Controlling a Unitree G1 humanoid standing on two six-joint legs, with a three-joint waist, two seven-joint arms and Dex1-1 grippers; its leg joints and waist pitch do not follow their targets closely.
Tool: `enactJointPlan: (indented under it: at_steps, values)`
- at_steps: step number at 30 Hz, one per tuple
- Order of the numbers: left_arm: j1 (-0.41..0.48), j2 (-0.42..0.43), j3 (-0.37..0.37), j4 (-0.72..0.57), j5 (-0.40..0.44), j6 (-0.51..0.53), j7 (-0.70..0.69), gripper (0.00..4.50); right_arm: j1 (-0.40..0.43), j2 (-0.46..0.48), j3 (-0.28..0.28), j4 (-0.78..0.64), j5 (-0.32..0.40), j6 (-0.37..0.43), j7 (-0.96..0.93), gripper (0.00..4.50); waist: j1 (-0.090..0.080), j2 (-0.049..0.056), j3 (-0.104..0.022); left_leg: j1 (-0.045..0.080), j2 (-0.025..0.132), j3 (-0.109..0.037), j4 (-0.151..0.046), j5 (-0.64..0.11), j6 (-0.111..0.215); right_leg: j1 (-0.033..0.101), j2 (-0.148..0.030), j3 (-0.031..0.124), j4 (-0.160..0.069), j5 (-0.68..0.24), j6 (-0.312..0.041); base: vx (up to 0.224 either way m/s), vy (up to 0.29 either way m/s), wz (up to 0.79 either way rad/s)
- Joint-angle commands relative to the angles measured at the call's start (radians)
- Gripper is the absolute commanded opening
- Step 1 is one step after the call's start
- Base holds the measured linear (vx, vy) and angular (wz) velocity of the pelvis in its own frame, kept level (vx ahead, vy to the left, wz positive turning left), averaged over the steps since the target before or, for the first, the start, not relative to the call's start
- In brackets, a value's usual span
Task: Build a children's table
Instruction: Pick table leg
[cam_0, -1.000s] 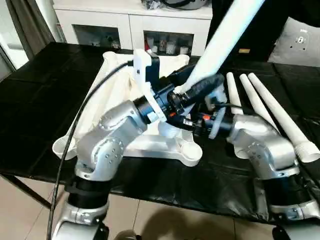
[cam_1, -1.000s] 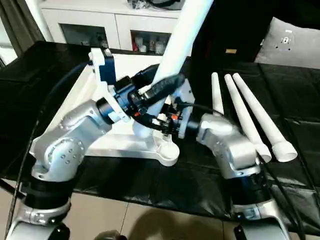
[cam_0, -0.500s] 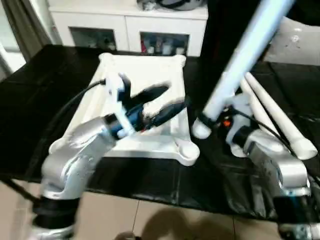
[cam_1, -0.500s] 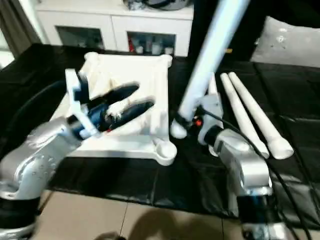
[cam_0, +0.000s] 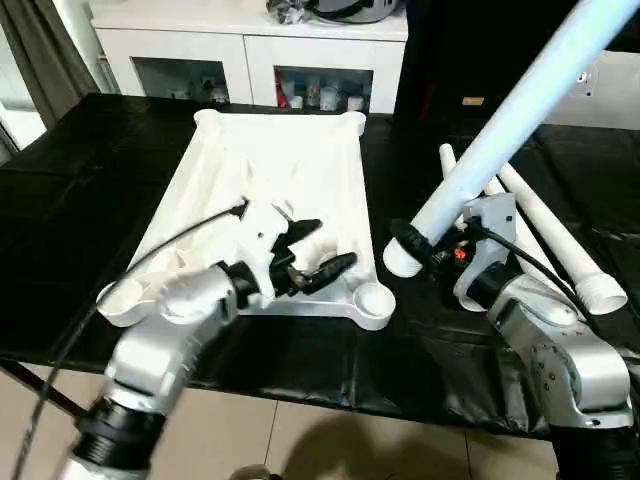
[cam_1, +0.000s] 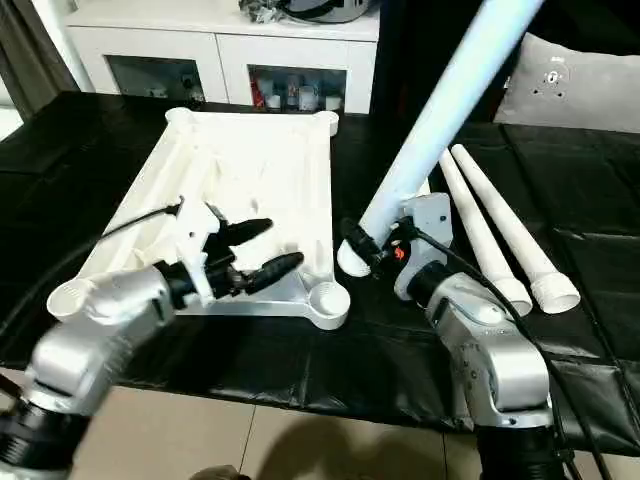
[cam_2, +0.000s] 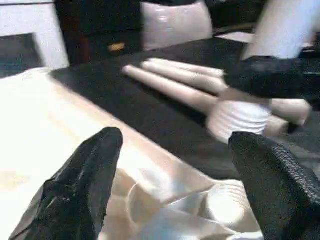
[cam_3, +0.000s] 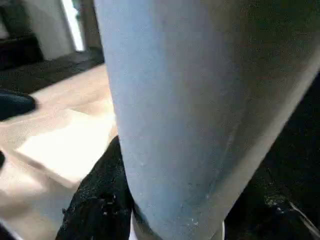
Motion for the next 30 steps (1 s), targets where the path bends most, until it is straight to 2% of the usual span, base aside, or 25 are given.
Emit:
enactJointPlan:
  at_steps: [1, 2, 4, 5, 6, 7, 8, 9, 10, 11, 12, 13, 14, 15, 17, 18, 19, 20, 21, 22, 23, 24, 28, 29, 30]
  values:
    - [0.044, -0.038, 0.073, -0.039, 0.025, 0.003, 0.129, 3.86, 0.009, 0.016, -0.031, -0.068, 0.021, 0.068, -0.047, 1.9, -0.006, -0.012, -0.059, -0.002, 0.066, -0.011, -0.068, -0.071, 0.045, 0.058, -0.118, 0.072, -0.091, -0.254, -0.087, 0.0, 0.0, 0.0]
    - [0.065, -0.056, 0.102, -0.056, 0.027, 0.01, 0.166, 3.86, 0.011, 0.02, -0.031, -0.087, 0.017, 0.077, -0.063, 1.9, -0.009, -0.008, -0.055, -0.007, 0.067, -0.013, -0.07, -0.067, 0.047, 0.058, -0.119, 0.072, -0.091, -0.252, -0.083, 0.0, 0.0, 0.0]
    - [0.116, -0.094, 0.16, -0.088, 0.034, 0.014, 0.249, 3.86, 0.017, 0.027, -0.016, -0.093, -0.031, 0.058, -0.107, 1.9, -0.015, -0.007, -0.057, -0.004, 0.067, -0.014, -0.069, -0.077, 0.05, 0.055, -0.114, 0.07, -0.092, -0.259, -0.072, 0.0, 0.0, 0.0]
    - [0.12, -0.096, 0.165, -0.09, 0.034, 0.015, 0.255, 3.86, 0.017, 0.028, -0.015, -0.093, -0.034, 0.056, -0.112, 1.9, -0.015, -0.005, -0.053, -0.008, 0.06, -0.01, -0.067, -0.08, 0.059, 0.056, -0.124, 0.077, -0.093, -0.263, -0.076, 0.0, 0.0, 0.0]
    - [0.122, -0.097, 0.166, -0.092, 0.035, 0.015, 0.259, 3.86, 0.018, 0.03, -0.015, -0.092, -0.034, 0.056, -0.114, 1.9, -0.014, -0.013, -0.052, -0.014, 0.05, -0.006, -0.061, -0.081, 0.08, 0.064, -0.144, 0.088, -0.099, -0.305, -0.096, 0.0, 0.0, 0.0]
    - [0.134, -0.099, 0.172, -0.099, 0.041, 0.014, 0.276, 3.86, 0.02, 0.038, -0.018, -0.09, -0.035, 0.057, -0.127, 1.9, 0.001, -0.016, -0.054, 0.037, 0.036, 0.034, -0.024, -0.133, 0.031, 0.028, -0.123, 0.16, -0.128, -0.442, -0.062, 0.0, 0.0, 0.0]
    - [0.142, -0.094, 0.17, -0.108, 0.052, 0.018, 0.284, 3.86, 0.024, 0.048, -0.027, -0.087, -0.033, 0.056, -0.141, 1.9, -0.002, -0.028, -0.045, 0.016, 0.022, 0.037, -0.016, -0.142, 0.024, 0.045, -0.114, 0.195, -0.13, -0.497, -0.057, -0.012, 0.028, -0.31]
    - [0.148, -0.08, 0.163, -0.118, 0.078, 0.03, 0.296, 3.86, 0.027, 0.056, -0.035, -0.085, -0.035, 0.058, -0.157, 1.9, 0.042, -0.032, -0.041, 0.012, 0.021, 0.016, 0.024, -0.143, 0.043, 0.054, -0.16, 0.29, -0.152, -0.672, -0.032, -0.002, 0.063, -0.53]
    - [0.151, -0.072, 0.158, -0.126, 0.098, 0.039, 0.306, 3.86, 0.028, 0.062, -0.041, -0.087, -0.037, 0.065, -0.169, 1.9, 0.047, -0.04, -0.034, 0.002, 0.016, 0.006, 0.04, -0.148, 0.048, 0.06, -0.163, 0.322, -0.155, -0.7, -0.035, -0.002, 0.063, -0.53]
    - [0.156, -0.076, 0.166, -0.143, 0.095, 0.044, 0.312, 3.86, 0.028, 0.06, -0.044, -0.095, -0.035, 0.087, -0.176, 1.9, 0.055, -0.055, -0.033, -0.06, 0.02, -0.041, 0.043, -0.106, 0.103, 0.103, -0.222, 0.284, -0.128, -0.635, -0.062, 0.006, 0.107, -0.53]
    - [0.158, -0.083, 0.179, -0.169, 0.083, 0.046, 0.316, 3.86, 0.031, 0.059, -0.049, -0.109, -0.02, 0.11, -0.173, 1.9, 0.037, -0.022, -0.039, -0.046, 0.038, -0.067, 0.007, -0.009, 0.117, 0.053, -0.176, 0.224, -0.122, -0.473, -0.154, -0.012, 0.163, -0.31]
    - [0.159, -0.083, 0.18, -0.171, 0.082, 0.046, 0.316, 3.86, 0.031, 0.059, -0.05, -0.11, -0.017, 0.11, -0.172, 1.9, 0.026, -0.004, -0.041, -0.036, 0.038, -0.063, -0.029, 0.002, 0.118, 0.043, -0.127, 0.185, -0.103, -0.419, -0.174, -0.012, 0.163, -0.31]
    - [0.16, -0.082, 0.184, -0.19, 0.081, 0.053, 0.317, 3.86, 0.036, 0.062, -0.052, -0.118, -0.002, 0.112, -0.164, 1.9, -0.008, 0.016, -0.045, 0.017, 0.062, -0.066, -0.074, -0.084, 0.114, -0.003, -0.04, 0.122, -0.056, -0.296, -0.167, -0.017, 0.211, 0.01]
    - [0.163, -0.08, 0.18, -0.208, 0.083, 0.064, 0.315, 3.86, 0.041, 0.062, -0.051, -0.126, -0.001, 0.106, -0.162, 1.9, -0.036, 0.03, -0.055, 0.028, 0.078, -0.094, -0.084, -0.088, 0.109, -0.001, -0.028, 0.089, -0.008, -0.111, -0.138, -0.007, 0.216, -0.01]
    - [0.169, -0.072, 0.17, -0.225, 0.086, 0.071, 0.316, 3.86, 0.045, 0.062, -0.051, -0.135, -0.009, 0.071, -0.16, 1.9, -0.044, 0.028, -0.051, 0.023, 0.086, -0.095, -0.092, -0.155, 0.07, 0.0, -0.04, 0.079, -0.013, -0.052, -0.104, -0.016, 0.204, 0.02]
    - [0.171, -0.07, 0.168, -0.228, 0.087, 0.073, 0.317, 3.86, 0.044, 0.055, -0.046, -0.135, -0.021, 0.057, -0.16, 1.9, -0.058, 0.017, -0.045, 0.016, 0.074, -0.086, -0.098, -0.25, 0.015, 0.01, -0.06, 0.081, -0.029, -0.039, -0.088, -0.043, 0.148, 0.1]
    - [0.173, -0.07, 0.167, -0.232, 0.088, 0.074, 0.318, 3.86, 0.04, 0.052, -0.047, -0.131, -0.042, 0.048, -0.176, 1.9, -0.063, 0.009, -0.037, 0.012, 0.052, -0.072, -0.101, -0.356, -0.03, 0.014, -0.078, 0.088, -0.051, -0.091, -0.084, -0.043, 0.148, 0.1]
    - [0.175, -0.071, 0.167, -0.234, 0.089, 0.076, 0.32, 3.86, 0.034, 0.059, -0.066, -0.134, -0.021, 0.059, -0.175, 1.9, -0.066, 0.005, -0.033, 0.012, 0.045, -0.069, -0.102, -0.407, -0.045, 0.014, -0.086, 0.094, -0.06, -0.143, -0.08, -0.037, 0.097, 0.02]
    - [0.177, -0.074, 0.17, -0.238, 0.093, 0.081, 0.328, 3.86, 0.025, 0.051, -0.079, -0.145, -0.019, 0.056, -0.178, 1.9, -0.071, -0.002, -0.028, 0.011, 0.034, -0.061, -0.098, -0.474, -0.055, 0.014, -0.1, 0.102, -0.076, -0.269, -0.064, -0.036, 0.052, 0.01]
    - [0.177, -0.074, 0.171, -0.238, 0.093, 0.081, 0.329, 3.86, 0.024, 0.05, -0.078, -0.146, -0.021, 0.057, -0.179, 1.9, -0.074, -0.005, -0.027, 0.015, 0.032, -0.057, -0.094, -0.507, -0.058, 0.007, -0.106, 0.105, -0.087, -0.372, -0.044, -0.036, 0.052, 0.01]
    - [0.178, -0.076, 0.173, -0.24, 0.093, 0.083, 0.331, 3.86, 0.022, 0.045, -0.076, -0.15, -0.029, 0.064, -0.186, 1.9, -0.08, -0.006, -0.024, 0.014, 0.031, -0.056, -0.094, -0.522, -0.061, 0.004, -0.108, 0.105, -0.093, -0.421, -0.028, 0.0, 0.0, 0.0]
    - [0.178, -0.077, 0.17, -0.242, 0.094, 0.084, 0.331, 3.86, 0.022, 0.045, -0.075, -0.152, -0.03, 0.069, -0.186, 1.9, -0.082, -0.004, -0.024, 0.015, 0.031, -0.056, -0.094, -0.521, -0.063, 0.003, -0.11, 0.106, -0.093, -0.423, -0.026, 0.0, 0.0, 0.0]
    - [0.177, -0.072, 0.155, -0.246, 0.103, 0.089, 0.327, 3.86, 0.033, 0.05, -0.071, -0.161, -0.006, 0.073, -0.164, 1.9, -0.09, -0.014, -0.026, -0.003, 0.033, -0.054, -0.091, -0.433, -0.032, 0.013, -0.118, 0.111, -0.091, -0.358, -0.041, 0.0, 0.0, 0.0]
    - [0.176, -0.072, 0.154, -0.248, 0.104, 0.092, 0.327, 3.86, 0.035, 0.052, -0.069, -0.161, -0.007, 0.064, -0.164, 1.9, -0.09, -0.015, -0.027, -0.002, 0.033, -0.052, -0.089, -0.418, -0.025, 0.012, -0.118, 0.113, -0.091, -0.346, -0.046, 0.0, 0.0, 0.0]
    - [0.177, -0.072, 0.154, -0.249, 0.102, 0.093, 0.326, 3.86, 0.034, 0.061, -0.067, -0.148, -0.042, -0.006, -0.186, 1.9, -0.09, -0.017, -0.028, -0.003, 0.035, -0.048, -0.088, -0.386, -0.015, 0.013, -0.119, 0.114, -0.09, -0.32, -0.06, 0.0, 0.0, 0.0]
